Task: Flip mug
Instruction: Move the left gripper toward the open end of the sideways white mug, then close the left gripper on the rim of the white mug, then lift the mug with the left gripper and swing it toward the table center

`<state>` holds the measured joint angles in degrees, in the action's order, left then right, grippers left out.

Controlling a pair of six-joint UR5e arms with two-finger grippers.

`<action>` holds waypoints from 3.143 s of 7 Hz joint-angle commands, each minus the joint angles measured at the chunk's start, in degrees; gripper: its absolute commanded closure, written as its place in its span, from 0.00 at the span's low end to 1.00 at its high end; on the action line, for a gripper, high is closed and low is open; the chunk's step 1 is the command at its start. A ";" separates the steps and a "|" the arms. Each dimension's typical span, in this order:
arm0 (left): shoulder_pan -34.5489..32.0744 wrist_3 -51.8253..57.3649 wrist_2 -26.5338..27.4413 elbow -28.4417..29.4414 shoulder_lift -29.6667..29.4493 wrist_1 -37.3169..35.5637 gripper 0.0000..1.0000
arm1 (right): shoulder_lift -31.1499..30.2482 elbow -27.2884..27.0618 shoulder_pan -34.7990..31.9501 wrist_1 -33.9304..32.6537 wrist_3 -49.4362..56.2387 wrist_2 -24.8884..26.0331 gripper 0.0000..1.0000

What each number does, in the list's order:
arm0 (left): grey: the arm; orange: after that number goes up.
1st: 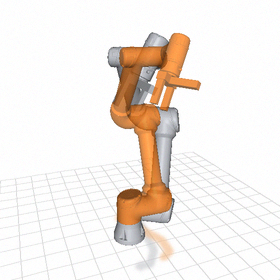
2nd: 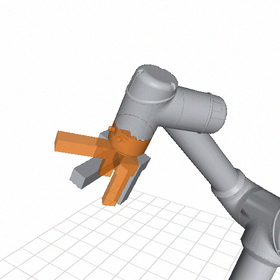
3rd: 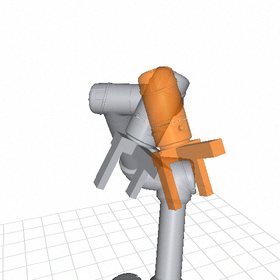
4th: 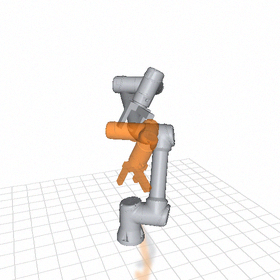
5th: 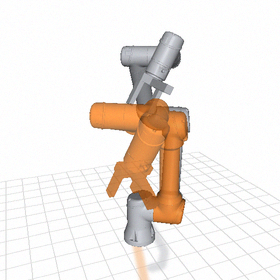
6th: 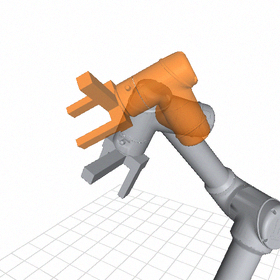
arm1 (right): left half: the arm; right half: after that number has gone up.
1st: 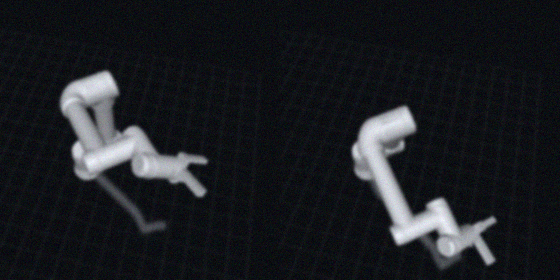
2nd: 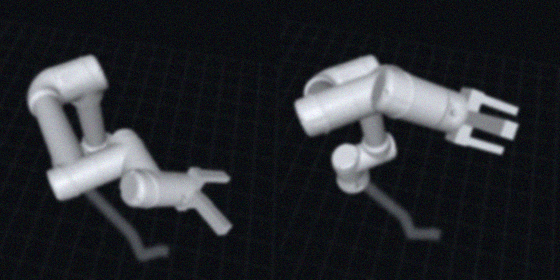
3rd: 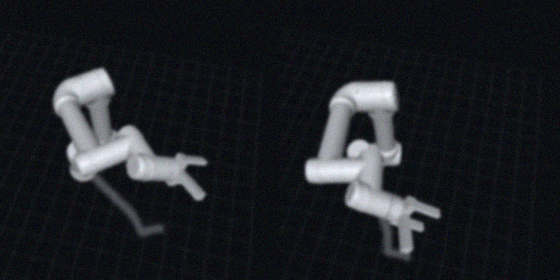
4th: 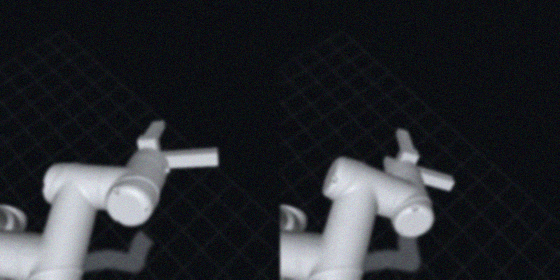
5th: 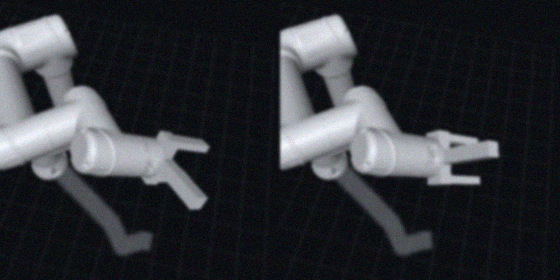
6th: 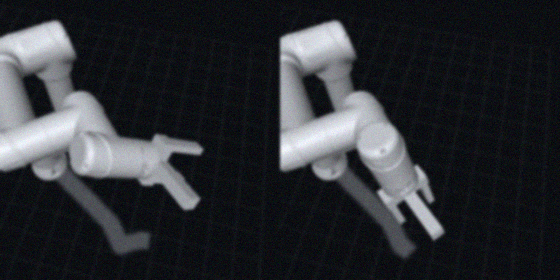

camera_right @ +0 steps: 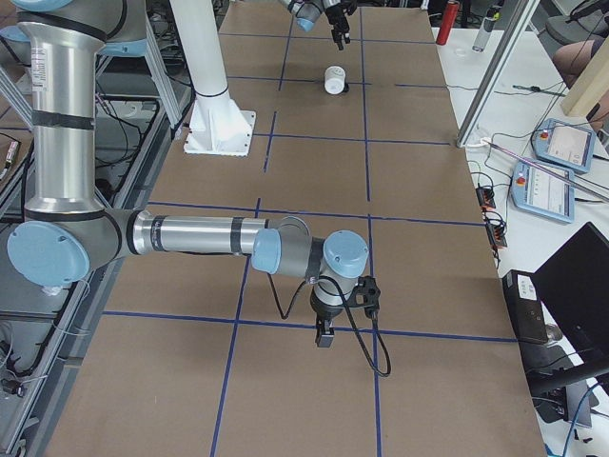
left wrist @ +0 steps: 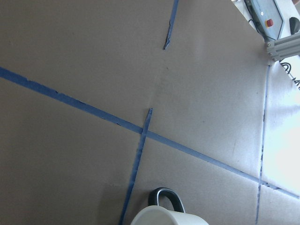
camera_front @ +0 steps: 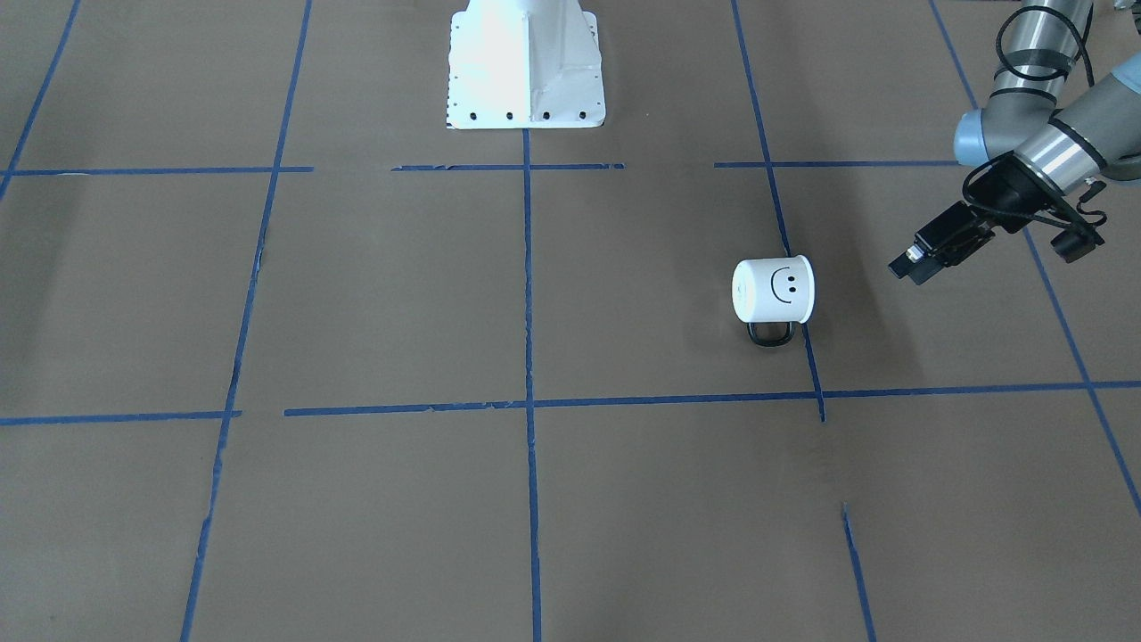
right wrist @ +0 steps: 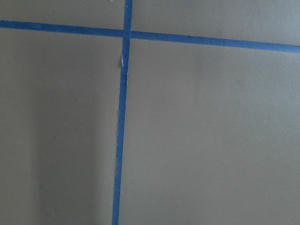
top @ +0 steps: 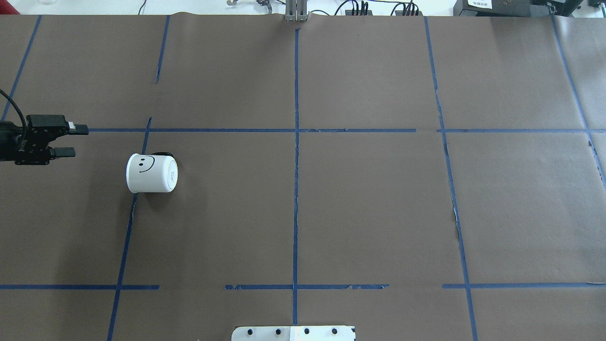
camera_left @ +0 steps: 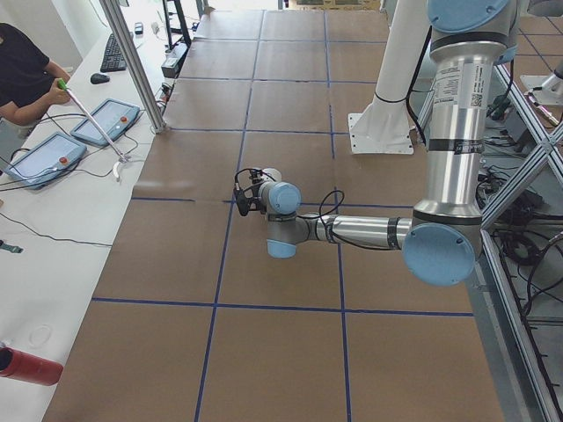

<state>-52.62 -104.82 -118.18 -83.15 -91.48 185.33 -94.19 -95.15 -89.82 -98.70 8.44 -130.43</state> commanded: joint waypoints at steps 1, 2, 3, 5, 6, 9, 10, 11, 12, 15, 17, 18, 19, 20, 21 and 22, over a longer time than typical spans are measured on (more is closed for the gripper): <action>7.59 -4.66 13.89 1.76 -1.24 6.60 0.00 | 0.06 0.05 0.00 0.00 0.00 0.00 0.00; 9.10 -4.69 15.77 2.20 -1.33 7.66 0.00 | 0.06 -0.04 0.00 0.00 0.00 0.00 0.00; 9.72 -4.25 16.05 3.60 -1.34 8.37 0.00 | -0.02 -0.04 0.00 0.00 0.00 0.00 0.00; 14.36 -4.42 21.39 5.71 -2.82 11.25 0.00 | -0.02 -0.04 0.00 0.00 0.00 0.00 0.00; 15.86 -4.42 22.11 5.98 -3.35 11.62 0.00 | 0.06 -0.04 0.00 0.00 0.00 0.00 0.00; 17.63 -4.42 22.21 7.13 -5.01 11.72 0.14 | 0.06 -0.04 0.00 0.00 0.00 0.00 0.00; 17.72 -4.51 22.21 6.95 -5.03 11.80 0.42 | 0.06 -0.04 0.00 0.00 0.00 0.00 0.00; 17.72 -4.60 22.21 6.78 -4.94 11.80 0.77 | 0.06 -0.04 0.00 0.00 0.00 0.00 0.00; 17.72 -4.77 22.12 6.69 -4.94 12.50 1.00 | 0.06 -0.04 0.00 0.00 0.00 0.00 0.00; 17.64 -5.04 22.03 5.99 -4.15 16.02 1.00 | 0.06 -0.04 0.00 0.00 0.00 0.00 0.00; 17.64 -9.84 21.95 2.58 -3.97 15.24 1.00 | 0.06 -0.04 0.00 0.00 0.00 0.00 0.00; 17.55 -9.96 21.86 0.82 -3.97 13.58 1.00 | 0.06 -0.04 0.00 0.00 0.00 0.00 0.00; 17.55 -9.87 21.68 -2.25 -4.67 7.82 1.00 | 0.06 -0.04 0.00 0.00 0.00 0.00 0.00; 17.72 -9.87 21.51 -5.76 -5.63 0.54 1.00 | 0.06 -0.04 0.00 0.00 0.00 0.00 0.00; 17.64 -9.87 21.50 -7.01 -8.43 -5.10 1.00 | 0.06 -0.04 0.00 0.00 0.00 0.00 0.00; 17.72 -9.96 21.59 -7.11 -12.98 -12.21 1.00 | 0.06 -0.04 0.00 0.00 0.00 0.00 0.00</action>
<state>-34.95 -114.71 -96.63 -89.27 -100.04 181.26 -94.13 -95.19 -89.83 -98.70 8.44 -130.43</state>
